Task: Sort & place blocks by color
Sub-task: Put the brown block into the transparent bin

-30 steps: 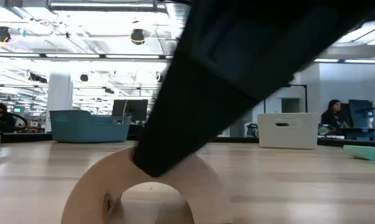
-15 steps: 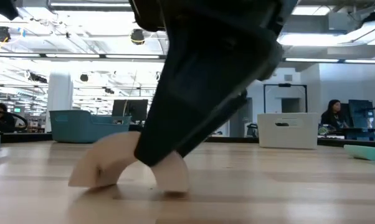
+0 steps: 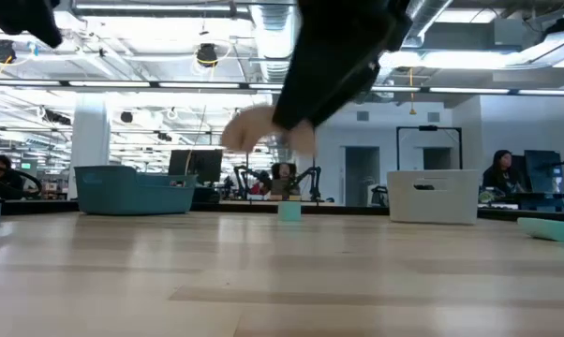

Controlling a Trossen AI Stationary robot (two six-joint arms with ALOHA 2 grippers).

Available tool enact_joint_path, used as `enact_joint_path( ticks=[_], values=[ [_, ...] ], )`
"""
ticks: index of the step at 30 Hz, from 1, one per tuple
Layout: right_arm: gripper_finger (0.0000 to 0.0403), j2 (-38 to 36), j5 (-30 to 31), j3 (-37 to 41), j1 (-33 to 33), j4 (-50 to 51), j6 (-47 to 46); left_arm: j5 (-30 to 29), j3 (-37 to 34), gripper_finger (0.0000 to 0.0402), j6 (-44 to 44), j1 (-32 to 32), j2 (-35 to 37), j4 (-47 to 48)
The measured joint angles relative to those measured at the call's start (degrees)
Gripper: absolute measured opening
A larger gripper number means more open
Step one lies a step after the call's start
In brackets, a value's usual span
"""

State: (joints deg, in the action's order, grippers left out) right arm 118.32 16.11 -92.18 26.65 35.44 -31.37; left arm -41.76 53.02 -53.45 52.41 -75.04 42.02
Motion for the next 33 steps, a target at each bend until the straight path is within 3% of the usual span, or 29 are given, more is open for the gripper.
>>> enact_joint_path(
  ticks=[5,12,18,21,25,28,33],
  values=[
    [0.0138,-8.9,1.8,10.6,-2.5,-5.1,1.2,0.0,0.0,0.0201,3.8,-4.0,0.4,-0.2],
    [0.0141,-24.3,-2.0,32.9,-8.0,-29.7,-1.2,0.8,0.0,0.0201,14.0,-13.0,1.2,-3.3],
    [0.0139,-32.7,-6.1,39.2,-13.0,-31.9,2.8,7.3,0.0,0.0201,30.0,-25.7,3.8,-14.4],
    [0.0144,-35.7,-8.9,39.7,-15.7,-31.2,6.9,13.7,0.0,0.0201,38.9,-33.8,5.0,-21.6],
    [0.0144,-39.1,-11.6,39.9,-20.0,-31.3,12.6,26.5,0.0,0.0201,46.9,-44.2,5.0,-31.7],
    [0.0139,-41.8,-14.2,39.9,-23.9,-31.4,16.8,34.6,0.0,0.0201,48.9,-50.4,4.7,-38.8],
    [0.0145,-46.9,-23.4,42.7,-32.7,-34.5,21.7,41.3,0.0,0.0201,49.2,-57.2,4.6,-45.5]
  ],
)
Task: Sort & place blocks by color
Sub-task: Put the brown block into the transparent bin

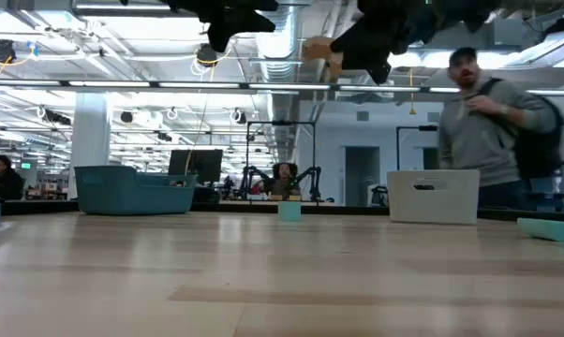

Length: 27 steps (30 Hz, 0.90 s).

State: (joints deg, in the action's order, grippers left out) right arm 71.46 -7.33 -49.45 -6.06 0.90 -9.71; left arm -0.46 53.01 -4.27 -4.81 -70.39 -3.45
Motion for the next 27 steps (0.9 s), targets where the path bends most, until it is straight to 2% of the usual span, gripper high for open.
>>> enact_joint_path(
  ticks=[6,10,17,21,23,27],
  values=[
    [0.0143,-3.3,-13.3,5.2,-10.7,-15.2,-4.2,1.7,0.0,0.0201,0.0,-3.4,0.0,-7.4],
    [0.0143,-1.5,-18.8,5.7,-14.1,-21.2,-6.1,1.1,0.0,0.0201,0.2,-4.8,0.0,-10.2],
    [0.0145,3.7,-20.0,5.7,-15.0,-28.3,-8.3,1.2,0.0,0.0201,0.2,-6.0,0.0,-10.0],
    [0.0141,6.0,-20.0,5.1,-14.9,-32.3,-9.7,1.5,0.0,0.0201,-4.1,-7.9,0.0,-9.7],
    [0.0144,7.1,-20.0,4.2,-14.9,-32.7,-9.8,3.7,0.0,0.0205,-6.1,-9.4,0.0,-8.5],
    [0.0146,9.3,-19.8,1.2,-14.9,-32.7,-9.5,11.8,0.0,0.0227,-9.1,-13.4,0.0,-7.4]
  ],
)
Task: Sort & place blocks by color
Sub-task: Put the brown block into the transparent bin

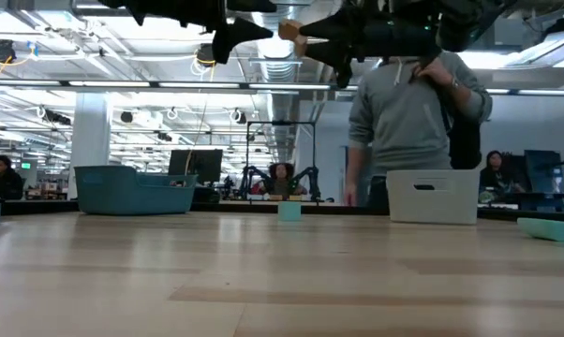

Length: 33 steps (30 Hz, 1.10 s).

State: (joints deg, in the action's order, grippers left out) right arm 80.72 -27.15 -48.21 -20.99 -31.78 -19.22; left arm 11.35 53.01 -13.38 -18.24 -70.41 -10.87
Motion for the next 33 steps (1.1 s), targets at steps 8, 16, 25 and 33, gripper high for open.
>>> enact_joint_path(
  ticks=[8,16,25,33],
  values=[
    [0.0145,5.4,0.2,-5.6,0.0,0.2,-0.2,12.4,0.0,0.0278,-1.7,-5.3,-0.1,0.0],
    [0.0142,10.2,0.2,-10.4,0.8,0.1,-0.3,14.3,0.0,0.0250,-2.8,-7.6,-1.8,1.2],
    [0.0144,11.5,0.2,-11.6,0.8,0.7,0.0,20.8,0.0,0.0136,-3.8,-10.3,-3.5,0.5],
    [0.0147,11.5,0.2,-11.7,0.2,1.2,0.0,21.4,0.0,0.0110,-3.2,-11.1,-3.7,0.4]
  ],
)
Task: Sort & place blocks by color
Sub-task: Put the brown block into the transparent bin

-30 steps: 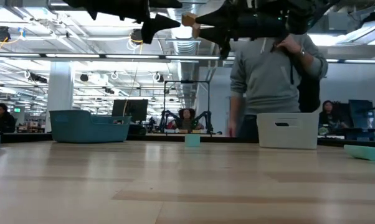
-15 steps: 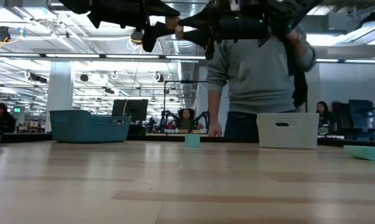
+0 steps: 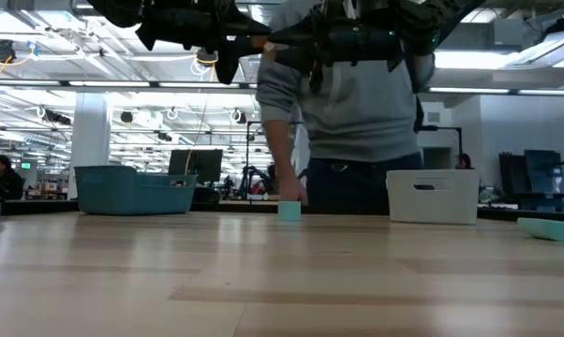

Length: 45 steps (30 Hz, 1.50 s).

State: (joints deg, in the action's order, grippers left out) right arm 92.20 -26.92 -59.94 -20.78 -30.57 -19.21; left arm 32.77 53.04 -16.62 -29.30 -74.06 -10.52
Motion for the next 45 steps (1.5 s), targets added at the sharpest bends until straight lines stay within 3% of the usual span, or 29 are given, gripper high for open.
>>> enact_joint_path(
  ticks=[4,9,20,25,33,40,45],
  values=[
    [0.0146,0.0,0.0,0.0,-0.4,0.2,0.9,-0.3,0.0,0.0125,1.0,0.0,-0.2,0.0],
    [0.0147,0.0,-0.3,0.0,-0.9,0.2,1.1,-0.5,0.0,0.0107,1.4,-0.1,-0.2,-0.2],
    [0.0169,0.0,0.3,0.0,-1.4,0.4,1.5,-0.4,0.0,0.0110,2.7,-0.9,0.8,3.0],
    [0.0191,-0.3,0.2,0.1,-3.5,3.4,1.4,-2.8,0.0,0.0107,8.0,-1.6,4.8,16.2],
    [0.0212,-3.1,0.2,0.2,-6.9,14.4,3.3,-14.7,0.0,0.0107,11.1,1.7,15.5,42.1],
    [0.0201,-3.0,-1.7,0.1,-8.3,14.5,4.8,-22.1,0.0,0.0111,-0.1,12.1,22.8,62.1],
    [0.0201,-2.9,-1.7,0.1,-7.7,15.3,7.2,-28.1,-2.5,0.0108,-12.3,23.6,26.7,64.2]
  ],
)
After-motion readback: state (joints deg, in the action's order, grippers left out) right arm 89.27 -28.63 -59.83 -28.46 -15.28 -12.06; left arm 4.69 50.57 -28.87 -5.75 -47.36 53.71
